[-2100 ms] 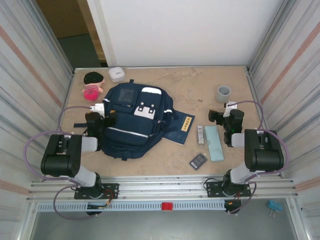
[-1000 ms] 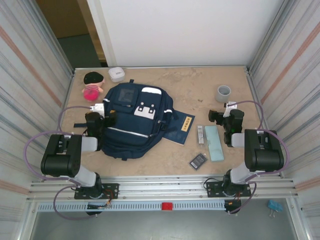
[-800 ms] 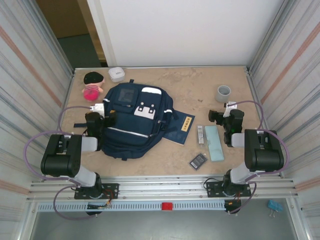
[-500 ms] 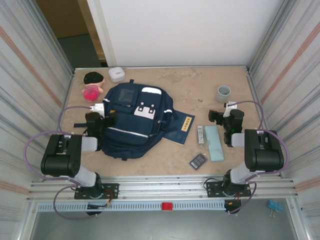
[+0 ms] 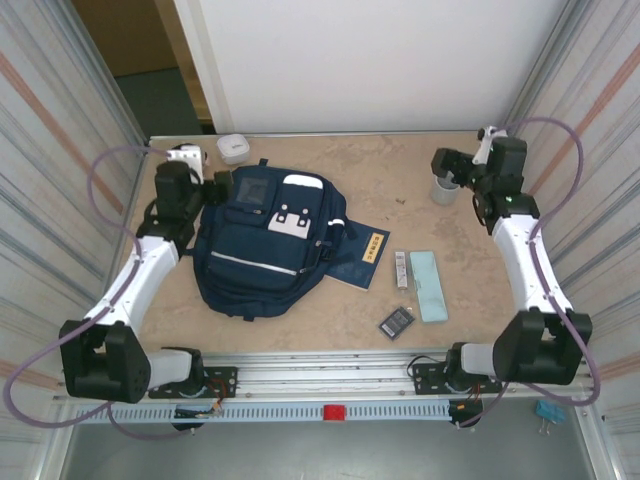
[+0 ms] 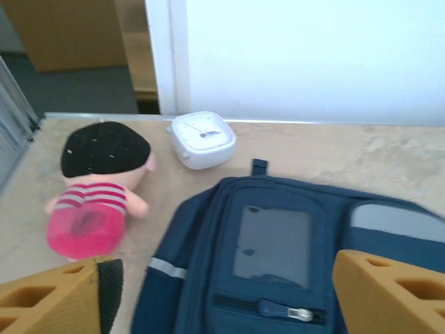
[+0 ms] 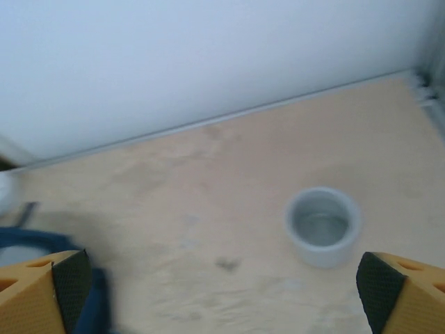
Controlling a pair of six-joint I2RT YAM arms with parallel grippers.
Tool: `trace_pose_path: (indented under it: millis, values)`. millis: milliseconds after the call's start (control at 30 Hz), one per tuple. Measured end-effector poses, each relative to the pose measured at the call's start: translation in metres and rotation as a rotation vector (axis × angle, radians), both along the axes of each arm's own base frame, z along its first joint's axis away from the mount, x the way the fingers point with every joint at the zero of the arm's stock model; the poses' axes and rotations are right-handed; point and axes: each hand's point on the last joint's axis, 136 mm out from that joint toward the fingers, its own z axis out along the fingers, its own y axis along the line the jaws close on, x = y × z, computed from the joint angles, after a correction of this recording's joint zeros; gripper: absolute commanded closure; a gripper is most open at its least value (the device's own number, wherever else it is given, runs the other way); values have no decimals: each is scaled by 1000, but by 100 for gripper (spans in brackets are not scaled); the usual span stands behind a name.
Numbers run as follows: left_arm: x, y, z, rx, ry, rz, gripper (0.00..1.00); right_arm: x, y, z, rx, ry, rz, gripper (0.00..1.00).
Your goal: Pack books, pencil case, and school supplies into a backpack
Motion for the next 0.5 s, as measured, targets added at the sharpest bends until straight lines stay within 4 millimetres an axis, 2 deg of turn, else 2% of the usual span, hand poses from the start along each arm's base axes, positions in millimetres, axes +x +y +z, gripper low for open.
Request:
trace_pose_path:
  millis: [33,100,167,200,267,367,433,500]
  values:
    - [-1,-2,1,-25,24,-3,25,-8,20,4,38,16,38,1]
    - [-7,-6,-14,-90,107,-12,26,-28,67,-6,118,99,131,0]
    - [-17,-6,-51,-165,223,-5,30,-50,122,-36,197,230,227,8]
    - [-22,-4,-71,-198,280,6,33,-59,142,-52,220,288,263,12]
    - [-38,1,-120,-268,422,41,35,-79,182,-98,277,440,315,15]
    - [-61,0,-174,-334,587,80,39,-102,217,-164,304,630,316,16]
    - [-72,-4,-192,-367,642,87,44,-110,234,-193,301,704,314,20]
    - [-76,-7,-199,-387,651,89,49,-111,251,-211,305,735,321,22]
